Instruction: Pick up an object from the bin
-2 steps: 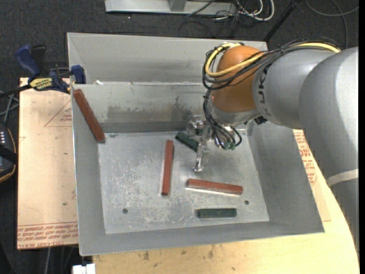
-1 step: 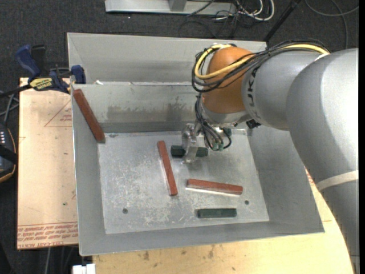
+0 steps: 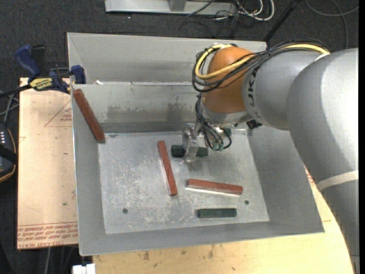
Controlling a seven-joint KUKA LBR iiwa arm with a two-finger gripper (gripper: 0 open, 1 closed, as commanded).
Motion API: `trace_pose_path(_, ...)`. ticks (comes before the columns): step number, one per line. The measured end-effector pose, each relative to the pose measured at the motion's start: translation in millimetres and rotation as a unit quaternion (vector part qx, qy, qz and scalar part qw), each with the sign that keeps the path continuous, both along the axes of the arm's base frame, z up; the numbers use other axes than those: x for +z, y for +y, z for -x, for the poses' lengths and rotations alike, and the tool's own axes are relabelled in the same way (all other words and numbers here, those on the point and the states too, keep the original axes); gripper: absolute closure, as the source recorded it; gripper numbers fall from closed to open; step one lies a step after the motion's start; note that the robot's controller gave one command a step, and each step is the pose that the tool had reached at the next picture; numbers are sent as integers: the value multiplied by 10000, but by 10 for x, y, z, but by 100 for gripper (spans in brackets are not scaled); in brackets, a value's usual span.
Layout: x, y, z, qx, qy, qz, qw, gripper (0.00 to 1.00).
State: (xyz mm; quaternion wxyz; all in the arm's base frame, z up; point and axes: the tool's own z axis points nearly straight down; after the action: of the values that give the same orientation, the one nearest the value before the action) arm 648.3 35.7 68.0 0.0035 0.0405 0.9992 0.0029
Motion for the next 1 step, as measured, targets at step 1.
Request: trace_pose_path(1, 19, -3, 1, -41, 3, 2, 10000, 100)
